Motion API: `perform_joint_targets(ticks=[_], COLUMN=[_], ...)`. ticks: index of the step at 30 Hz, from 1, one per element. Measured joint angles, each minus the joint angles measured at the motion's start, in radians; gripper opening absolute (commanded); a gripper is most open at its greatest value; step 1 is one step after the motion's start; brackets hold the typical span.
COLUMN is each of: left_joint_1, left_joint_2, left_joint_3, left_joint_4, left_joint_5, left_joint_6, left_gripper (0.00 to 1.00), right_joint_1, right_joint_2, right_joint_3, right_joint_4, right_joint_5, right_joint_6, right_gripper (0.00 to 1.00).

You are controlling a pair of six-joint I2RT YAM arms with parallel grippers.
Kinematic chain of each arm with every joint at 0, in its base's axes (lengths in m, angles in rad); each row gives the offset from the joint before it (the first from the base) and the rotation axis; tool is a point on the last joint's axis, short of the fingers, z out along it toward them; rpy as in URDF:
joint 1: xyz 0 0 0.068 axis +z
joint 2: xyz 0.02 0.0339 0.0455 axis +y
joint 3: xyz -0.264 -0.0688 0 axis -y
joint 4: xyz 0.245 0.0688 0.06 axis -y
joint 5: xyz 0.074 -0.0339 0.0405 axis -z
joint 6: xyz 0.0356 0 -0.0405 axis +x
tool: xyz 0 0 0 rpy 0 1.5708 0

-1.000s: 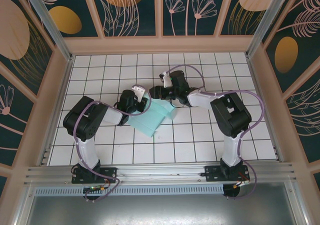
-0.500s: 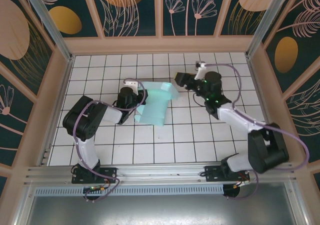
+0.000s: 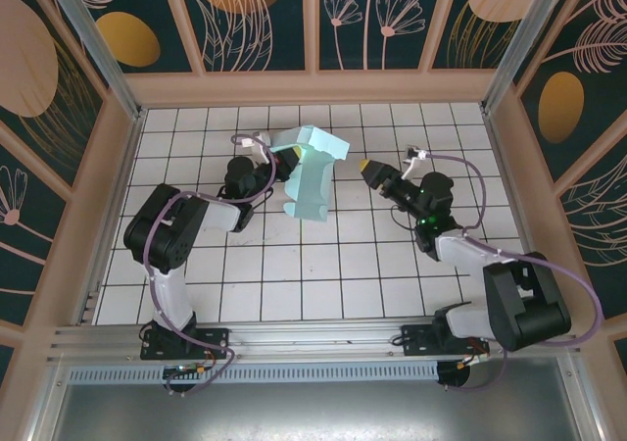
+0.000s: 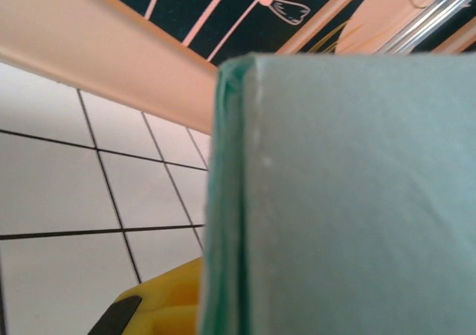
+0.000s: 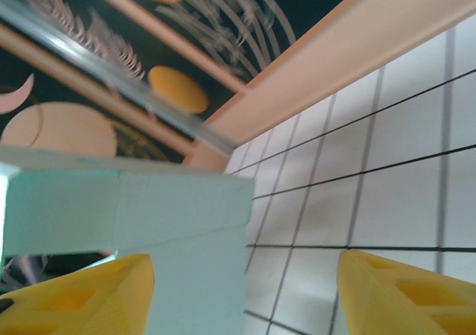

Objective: Fold the paper box

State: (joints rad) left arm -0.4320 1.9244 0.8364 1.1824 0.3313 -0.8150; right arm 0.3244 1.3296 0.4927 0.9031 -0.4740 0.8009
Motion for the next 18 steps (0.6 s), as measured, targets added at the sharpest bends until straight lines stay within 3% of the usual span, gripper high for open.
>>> perform_joint_targets(ticks=[8,18], left_joint_1=[0.000,0.002], left_joint_2=[0.006,0.016], left_joint_3=[0.000,0.000], left_joint_4=[0.046,0.058], left_joint_5=[0.037,0.047], left_joint_6=[-0.010,-0.021], left_gripper=[0.00,0.00], right_joint_1=[0.044,0.070], right_joint_2=[0.143,0.215], right_joint_3=[0.071,0.171], right_joint_4=[0.191,0.226], right_joint_5=[-0.102,-0.156], right_joint_6=[0.108,0.134], right_gripper=[0.65,0.61])
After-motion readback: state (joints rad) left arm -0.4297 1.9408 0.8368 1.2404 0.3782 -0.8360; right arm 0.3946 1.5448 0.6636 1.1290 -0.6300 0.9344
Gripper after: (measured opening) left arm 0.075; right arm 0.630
